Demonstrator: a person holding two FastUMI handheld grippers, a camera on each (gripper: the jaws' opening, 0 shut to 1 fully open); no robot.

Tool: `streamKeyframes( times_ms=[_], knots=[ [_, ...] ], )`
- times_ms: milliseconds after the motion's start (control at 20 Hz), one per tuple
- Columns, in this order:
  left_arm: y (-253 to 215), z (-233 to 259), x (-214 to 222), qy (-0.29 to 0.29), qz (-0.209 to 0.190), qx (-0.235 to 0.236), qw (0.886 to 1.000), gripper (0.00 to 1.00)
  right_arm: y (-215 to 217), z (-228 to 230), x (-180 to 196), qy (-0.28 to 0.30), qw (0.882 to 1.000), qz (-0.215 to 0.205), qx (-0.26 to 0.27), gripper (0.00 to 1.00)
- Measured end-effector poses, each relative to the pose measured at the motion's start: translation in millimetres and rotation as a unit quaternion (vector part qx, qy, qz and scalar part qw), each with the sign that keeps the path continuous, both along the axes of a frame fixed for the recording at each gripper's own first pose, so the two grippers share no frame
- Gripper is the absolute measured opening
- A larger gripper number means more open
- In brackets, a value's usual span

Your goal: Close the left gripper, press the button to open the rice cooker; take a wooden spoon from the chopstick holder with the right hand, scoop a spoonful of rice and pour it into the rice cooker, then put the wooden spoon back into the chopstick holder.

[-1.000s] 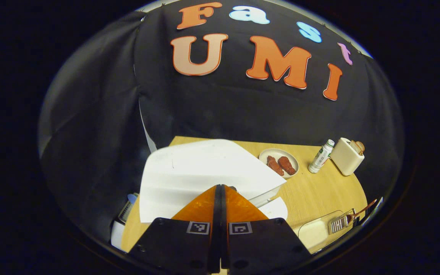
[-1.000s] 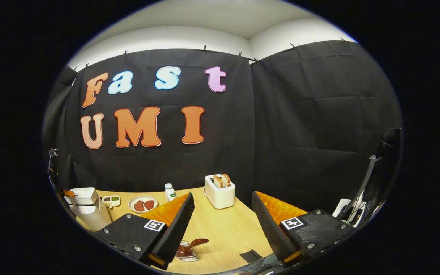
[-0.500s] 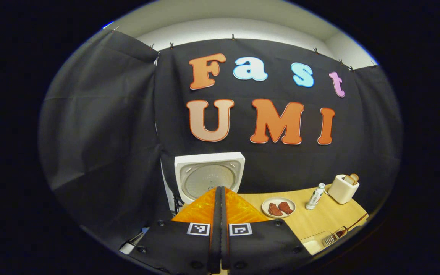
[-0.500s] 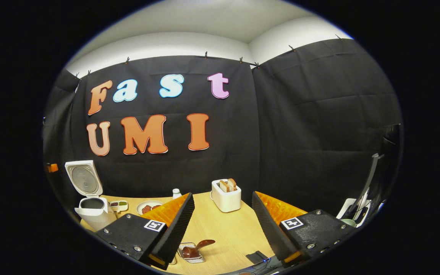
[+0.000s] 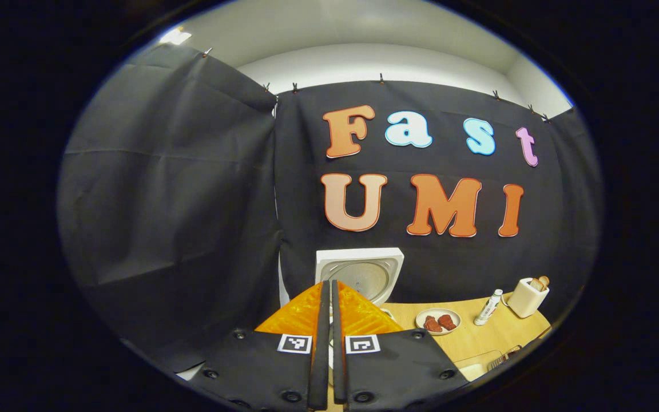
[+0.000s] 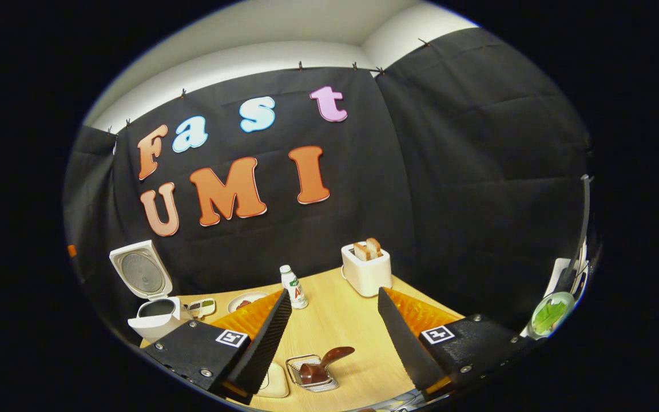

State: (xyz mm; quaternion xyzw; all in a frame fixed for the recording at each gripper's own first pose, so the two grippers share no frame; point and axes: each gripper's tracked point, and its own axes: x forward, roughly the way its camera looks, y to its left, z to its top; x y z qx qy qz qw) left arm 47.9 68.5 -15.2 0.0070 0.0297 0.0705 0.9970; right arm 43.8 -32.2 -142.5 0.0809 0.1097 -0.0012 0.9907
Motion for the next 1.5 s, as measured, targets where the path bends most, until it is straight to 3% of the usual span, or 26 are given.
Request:
streamKeyframes(
  times_ms=[50,150,400,550,850,900,1000,1150,1250,1300,1500],
  knots=[
    [4.3,1.5,-4.1,-0.006,0.003,-0.005,1.0,0.24,1.7,-14.1,4.2,0.009,1.0,0.001,0.002,0.95],
    [15.5,0.4,-13.8,-0.01,0.017,-0.003,1.0,0.45,4.6,-43.4,10.6,0.036,0.999,0.001,0.01,0.95],
    [33.2,3.2,-27.3,-0.014,0.047,0.009,0.999,0.46,10.3,-89.0,13.8,0.076,0.996,0.001,0.049,0.95],
    [34.7,5.8,-32.7,-0.019,0.053,0.007,0.998,0.98,10.0,-113.8,17.5,0.098,0.993,0.0,0.06,0.95],
    [42.5,-5.3,-38.3,-0.006,0.07,0.016,0.997,0.99,25.3,-159.7,21.8,0.155,0.982,0.014,0.112,0.93],
    [43.8,-7.1,-39.5,-0.003,0.072,0.018,0.997,0.99,28.2,-163.8,20.3,0.164,0.979,0.015,0.119,0.81],
    [45.7,-9.3,-40.3,-0.001,0.075,0.02,0.997,0.94,32.5,-168.0,18.8,0.169,0.978,0.018,0.121,0.67],
    [47.7,-16.1,-38.2,0.007,0.077,0.018,0.997,0.98,45.4,-155.9,20.9,0.161,0.978,0.033,0.128,0.27],
    [47.4,-18.3,-37.0,0.009,0.076,0.012,0.997,0.9,53.6,-155.3,20.7,0.165,0.979,0.039,0.112,0.19],
    [47.4,-18.8,-36.9,0.008,0.075,0.01,0.997,0.94,57.5,-153.2,19.5,0.165,0.981,0.043,0.095,0.11],
    [49.4,-15.8,-37.1,0.0,0.071,0.005,0.997,0.94,67.6,-118.3,19.2,0.141,0.988,0.053,0.039,0.08]
  ],
)
